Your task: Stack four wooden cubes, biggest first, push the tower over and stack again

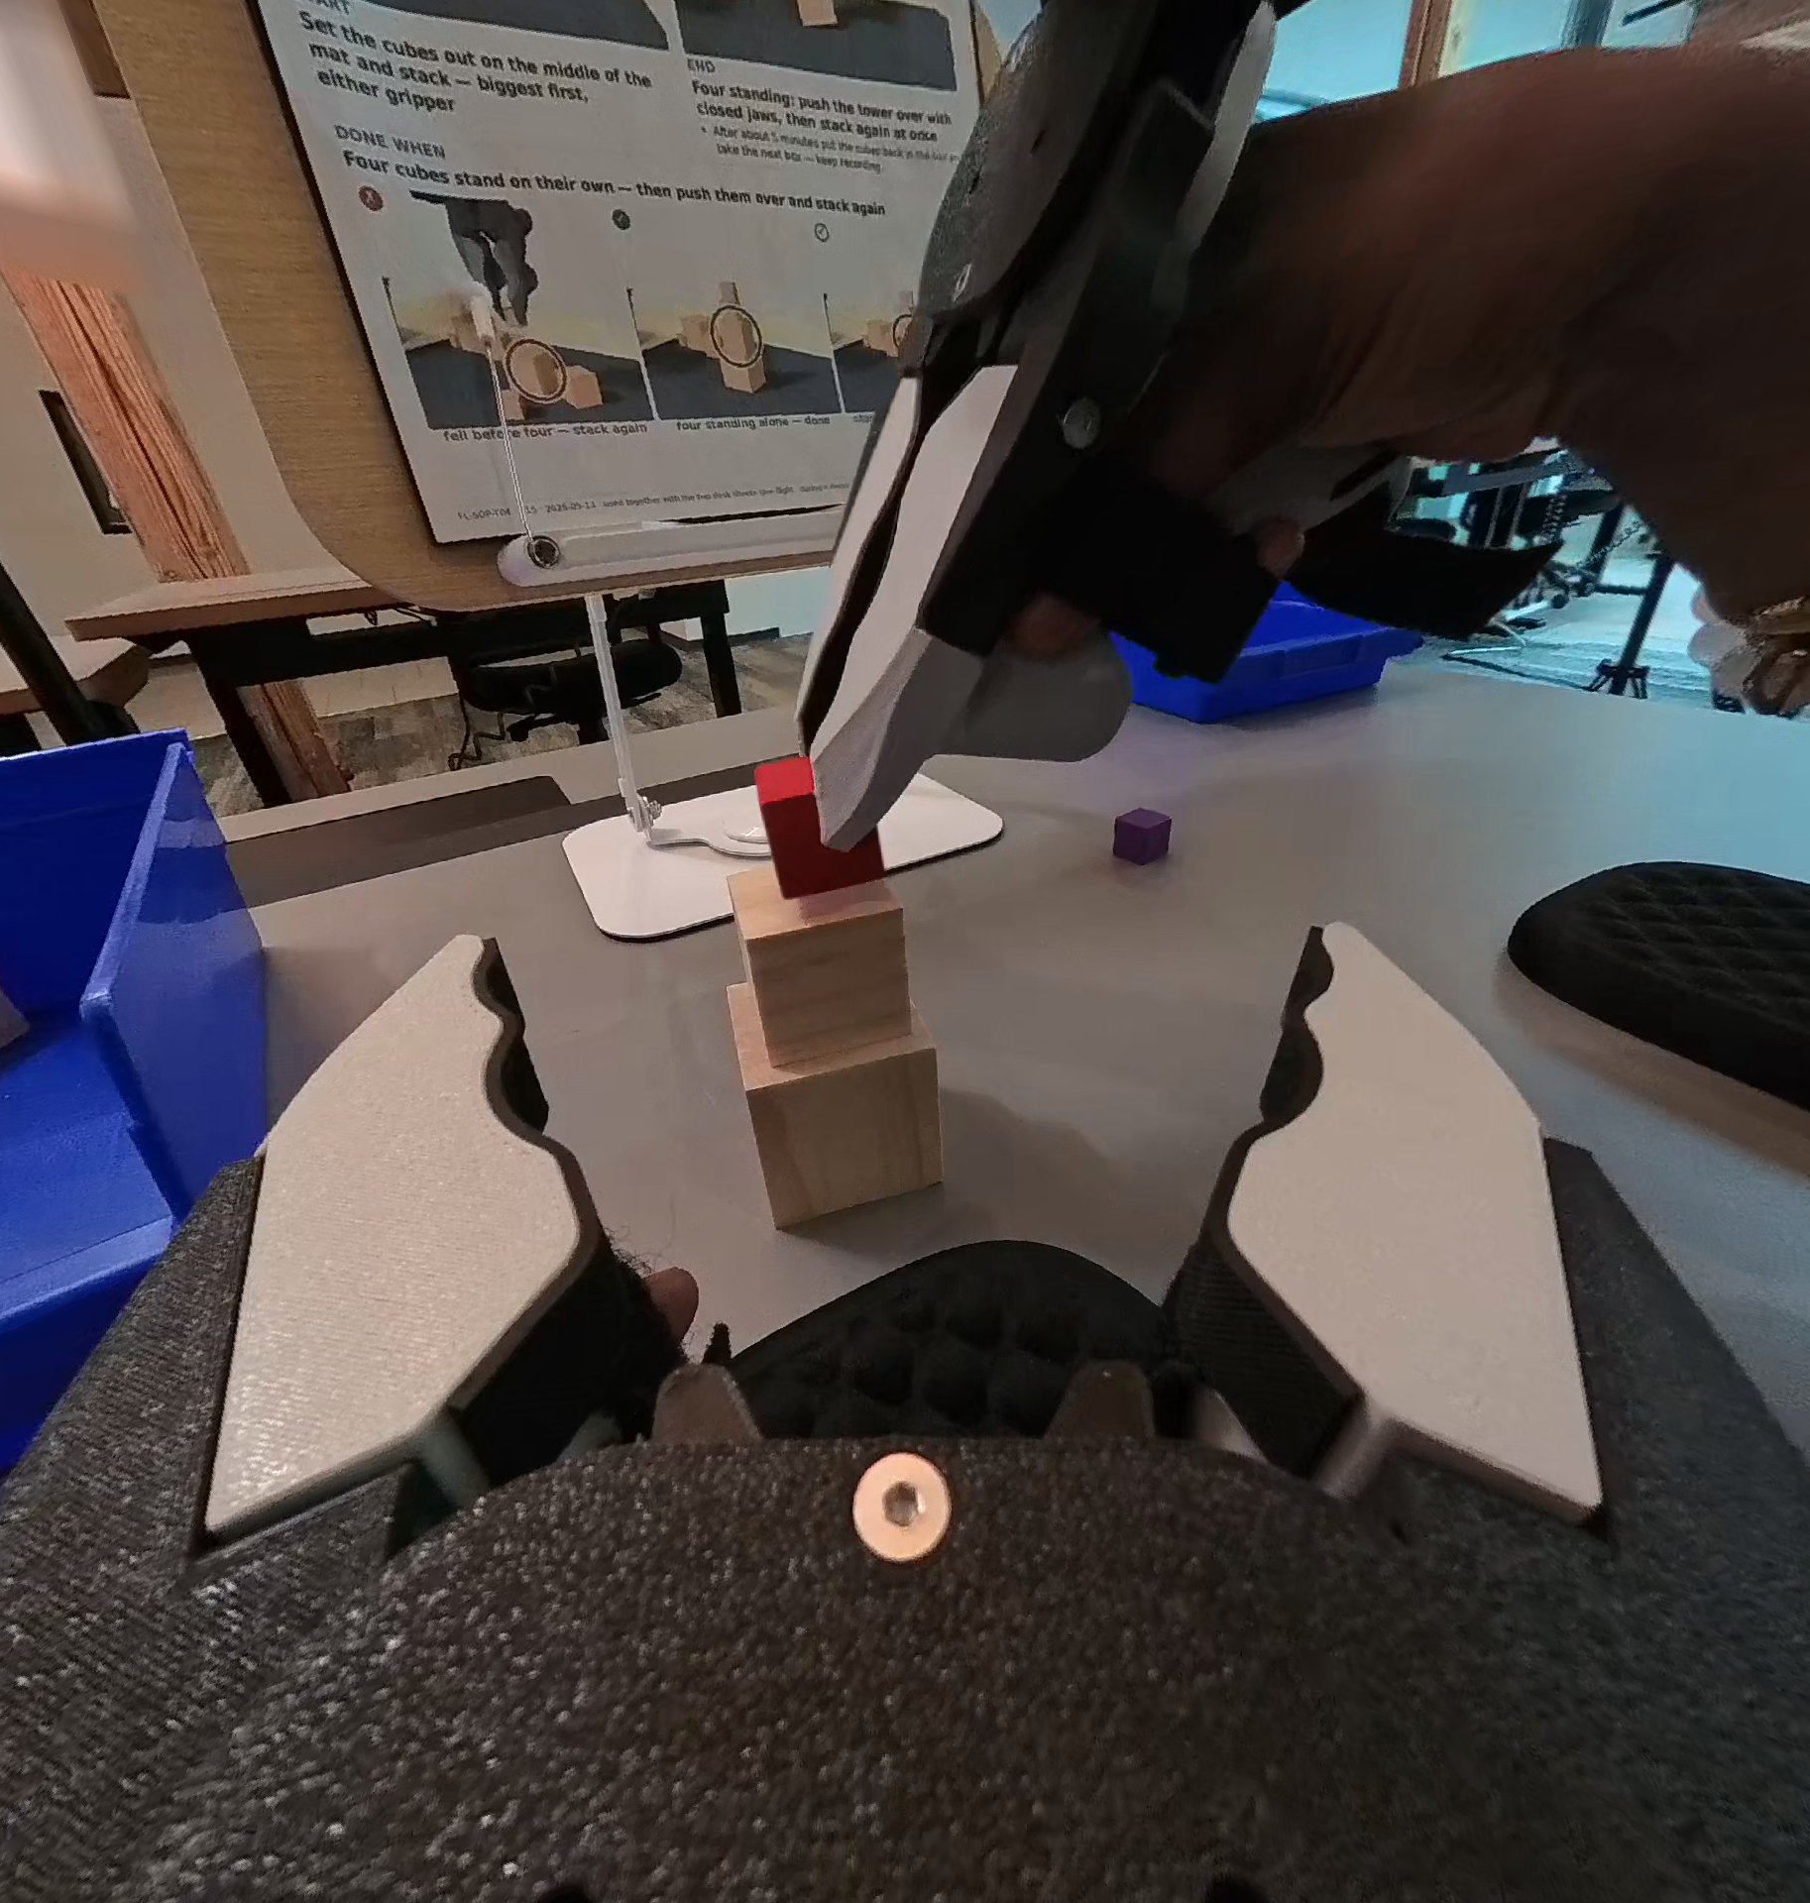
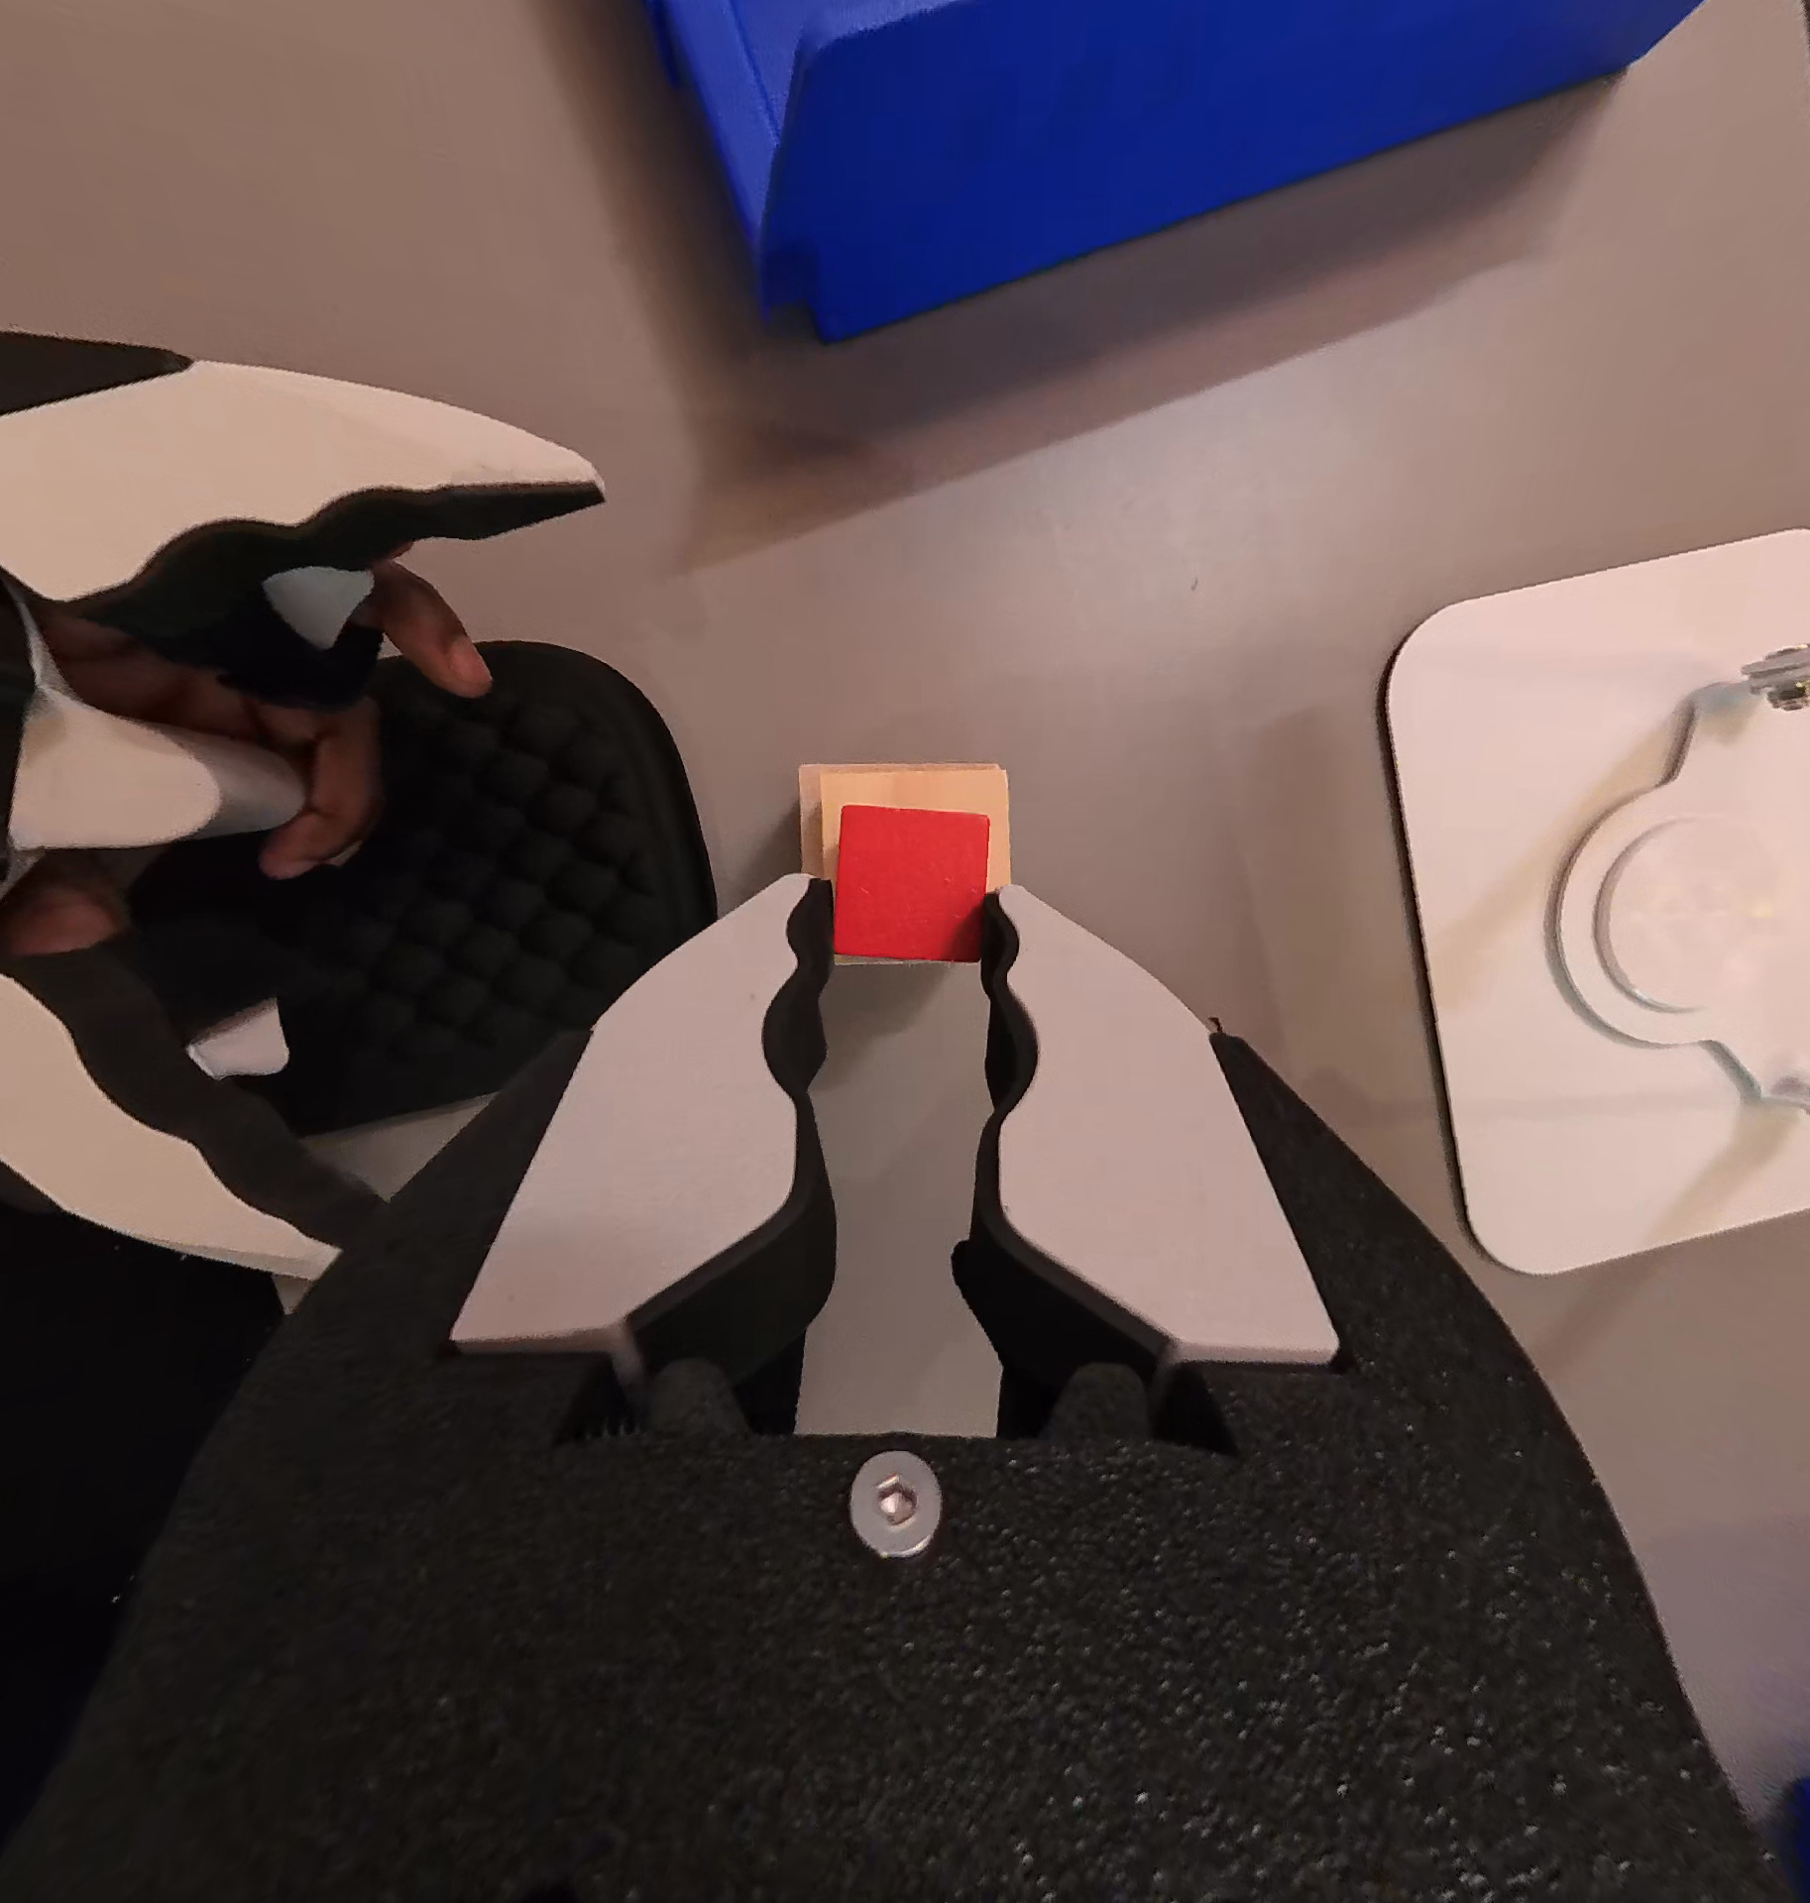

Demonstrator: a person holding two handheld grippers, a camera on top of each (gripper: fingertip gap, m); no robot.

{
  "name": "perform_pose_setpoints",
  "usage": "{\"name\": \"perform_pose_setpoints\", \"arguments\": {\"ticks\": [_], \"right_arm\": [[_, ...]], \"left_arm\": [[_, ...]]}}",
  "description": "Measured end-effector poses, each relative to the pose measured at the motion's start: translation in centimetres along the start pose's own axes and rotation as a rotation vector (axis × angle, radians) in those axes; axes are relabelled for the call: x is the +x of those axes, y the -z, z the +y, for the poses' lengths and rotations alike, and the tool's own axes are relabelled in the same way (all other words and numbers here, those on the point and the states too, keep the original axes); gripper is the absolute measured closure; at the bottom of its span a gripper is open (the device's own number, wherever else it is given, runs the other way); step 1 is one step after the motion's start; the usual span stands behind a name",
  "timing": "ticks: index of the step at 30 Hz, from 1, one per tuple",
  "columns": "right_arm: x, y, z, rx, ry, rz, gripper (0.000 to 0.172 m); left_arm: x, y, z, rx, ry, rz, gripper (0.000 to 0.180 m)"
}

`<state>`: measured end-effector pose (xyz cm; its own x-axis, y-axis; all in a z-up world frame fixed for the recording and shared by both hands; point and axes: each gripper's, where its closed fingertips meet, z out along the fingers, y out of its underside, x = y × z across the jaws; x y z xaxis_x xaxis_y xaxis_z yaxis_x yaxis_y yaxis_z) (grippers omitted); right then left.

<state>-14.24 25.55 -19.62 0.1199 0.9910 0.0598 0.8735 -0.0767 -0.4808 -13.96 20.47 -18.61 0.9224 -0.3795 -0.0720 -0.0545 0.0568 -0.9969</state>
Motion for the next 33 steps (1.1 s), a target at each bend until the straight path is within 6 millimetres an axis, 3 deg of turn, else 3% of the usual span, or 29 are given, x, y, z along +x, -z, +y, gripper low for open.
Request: {"name": "perform_pose_setpoints", "arguments": {"ticks": [20,25,29,33], "right_arm": [[0.2,-0.8,0.1,0.03,0.051,-0.091,0.144],[0.5,-0.6,0.1,0.046,0.035,-0.07,0.119],[1.4,1.5,0.3,0.136,0.016,-0.05,0.112],[5.2,4.6,4.2,0.17,-0.059,0.025,0.112]], "left_arm": [[0.0,0.0,0.0,0.002,0.004,0.001,0.045],[0.0,0.0,0.0,0.002,0.001,0.003,0.046],[0.0,0.0,0.0,0.004,0.002,0.003,0.046],[0.0,0.0,0.0,0.005,0.002,0.003,0.046]]}}
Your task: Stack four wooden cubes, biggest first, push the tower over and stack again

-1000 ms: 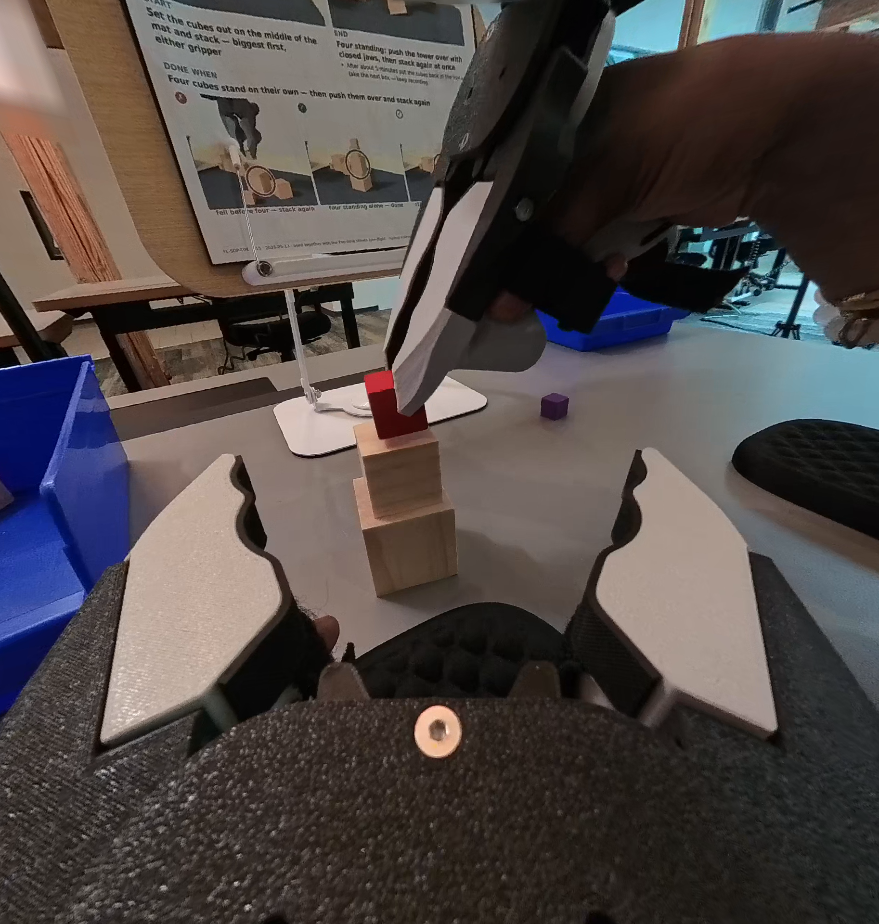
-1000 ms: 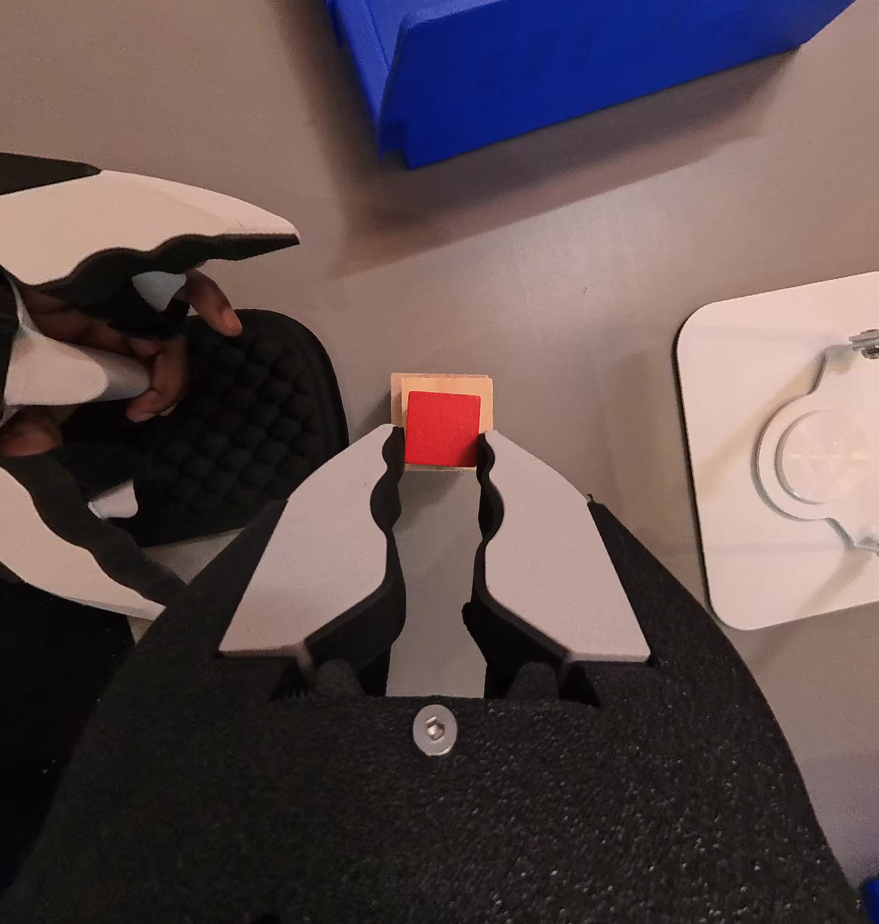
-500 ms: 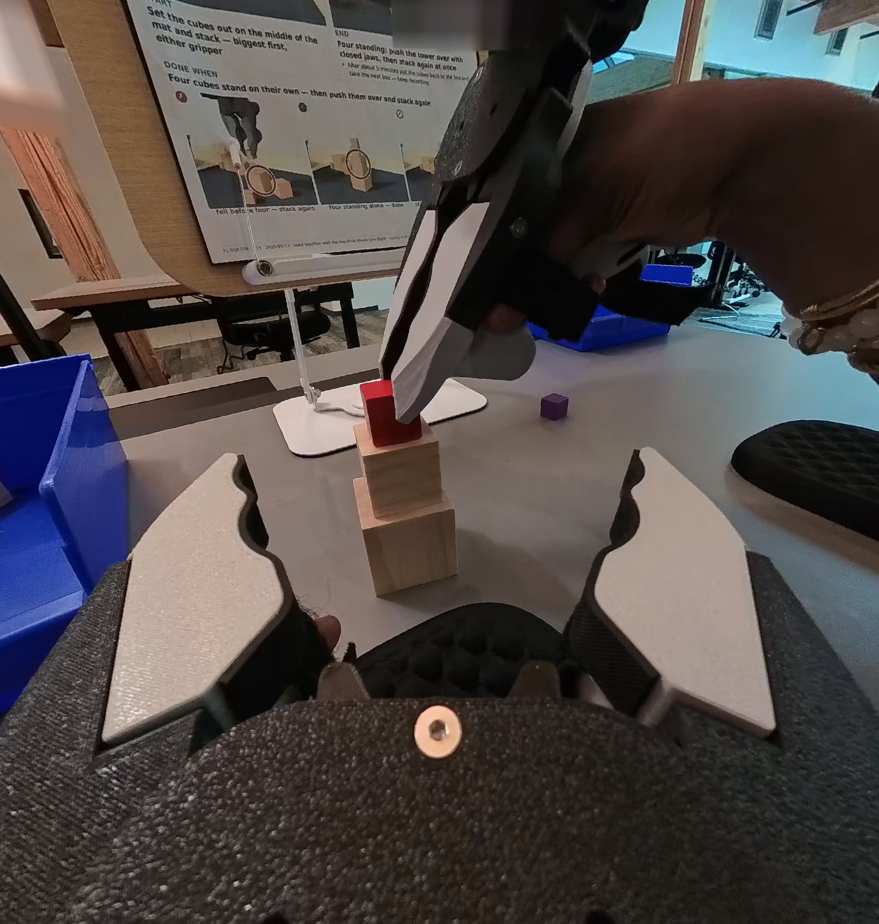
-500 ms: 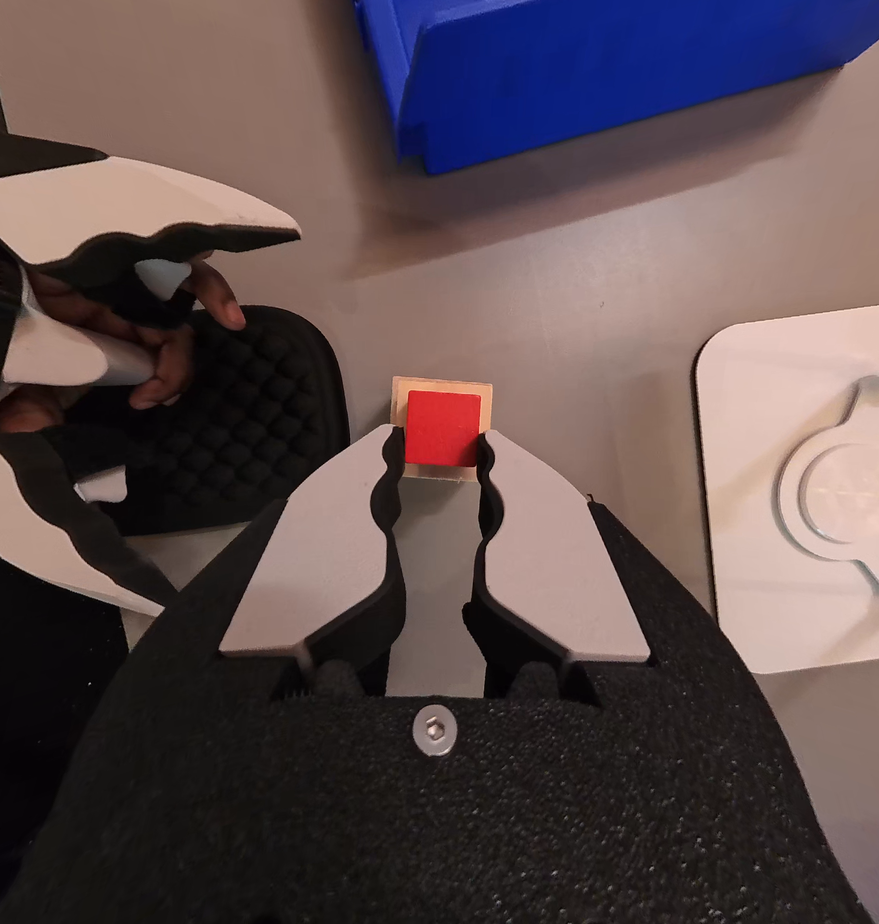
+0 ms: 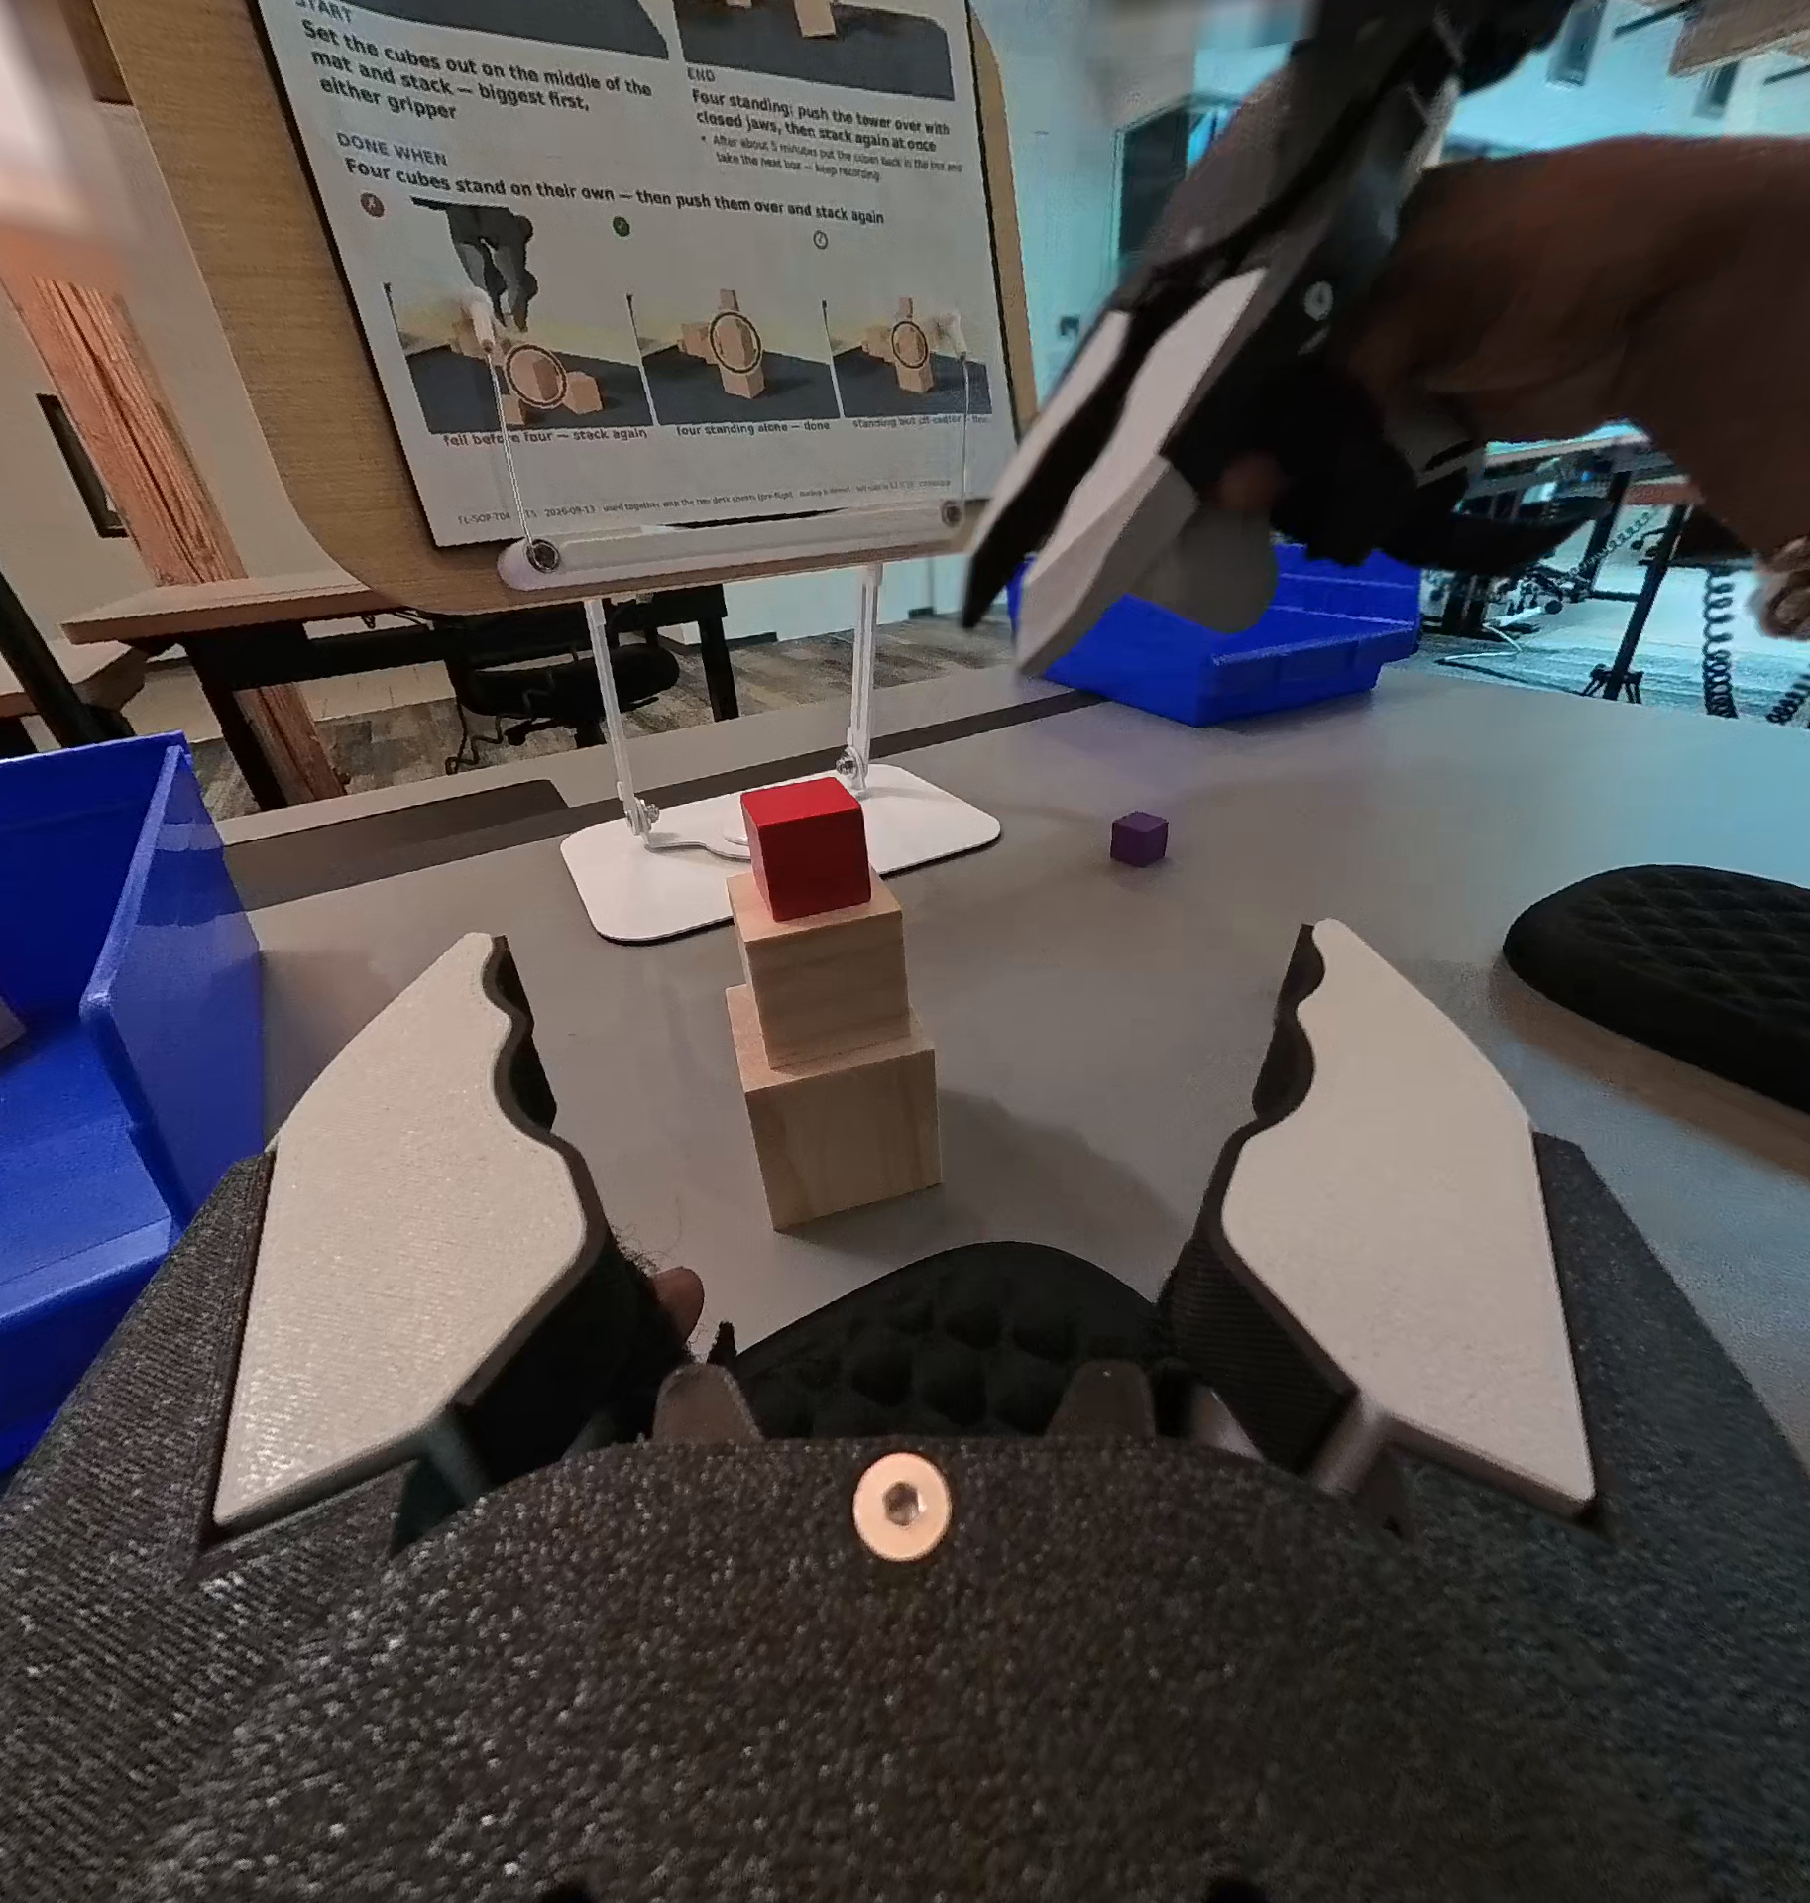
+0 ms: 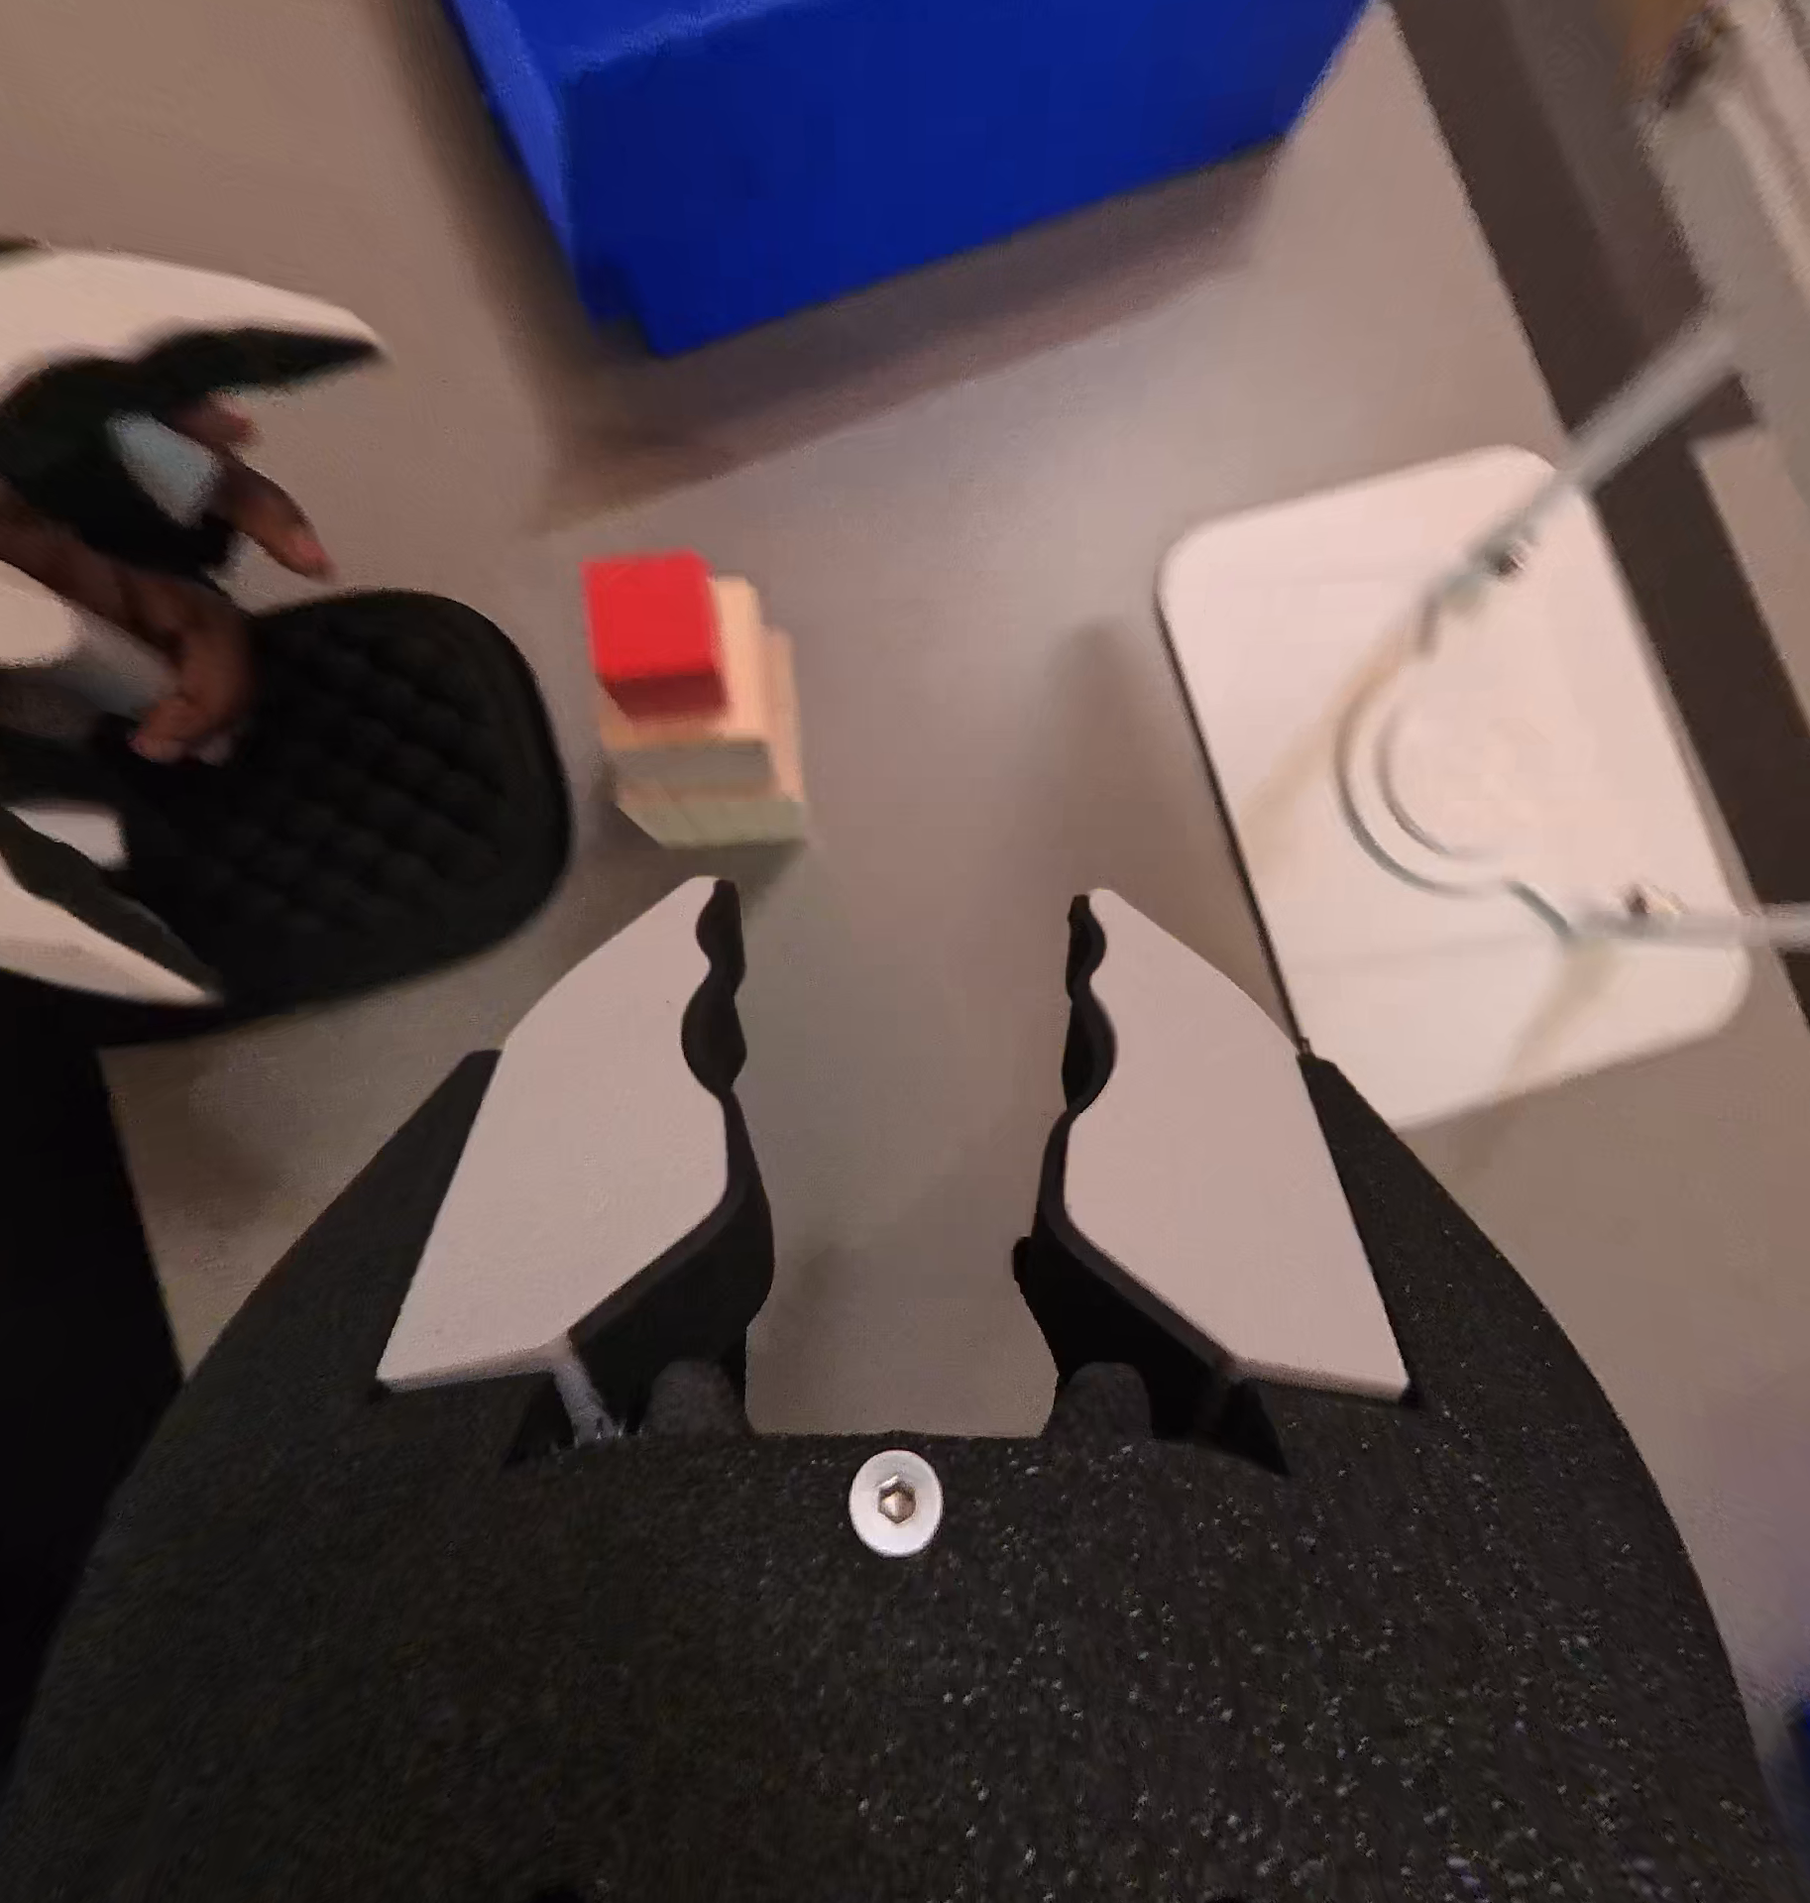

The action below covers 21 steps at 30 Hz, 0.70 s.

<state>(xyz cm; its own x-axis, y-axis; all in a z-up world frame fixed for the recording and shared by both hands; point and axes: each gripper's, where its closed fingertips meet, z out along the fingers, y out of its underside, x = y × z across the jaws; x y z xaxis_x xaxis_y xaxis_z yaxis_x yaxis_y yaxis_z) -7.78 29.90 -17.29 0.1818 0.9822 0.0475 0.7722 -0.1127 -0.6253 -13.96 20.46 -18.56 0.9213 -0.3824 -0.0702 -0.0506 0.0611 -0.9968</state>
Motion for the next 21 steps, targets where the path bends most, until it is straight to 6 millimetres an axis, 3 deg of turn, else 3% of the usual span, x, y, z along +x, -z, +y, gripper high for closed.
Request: {"name": "perform_pose_setpoints", "arguments": {"ticks": [5,10,15,21], "right_arm": [[6.0,3.4,7.6,-0.022,0.043,0.086,0.116],[7.8,3.7,12.9,0.04,0.189,-0.033,0.123],[9.0,2.0,15.4,0.019,0.244,-0.092,0.124],[10.3,-0.4,16.1,-0.042,0.281,-0.139,0.125]], "left_arm": [[0.1,0.0,0.0,-0.003,-0.008,-0.001,0.046],[0.2,0.0,0.0,-0.003,-0.022,-0.004,0.046],[0.2,-0.2,0.3,-0.022,-0.032,-0.009,0.047],[0.1,-0.1,0.2,-0.014,-0.03,-0.012,0.047]]}}
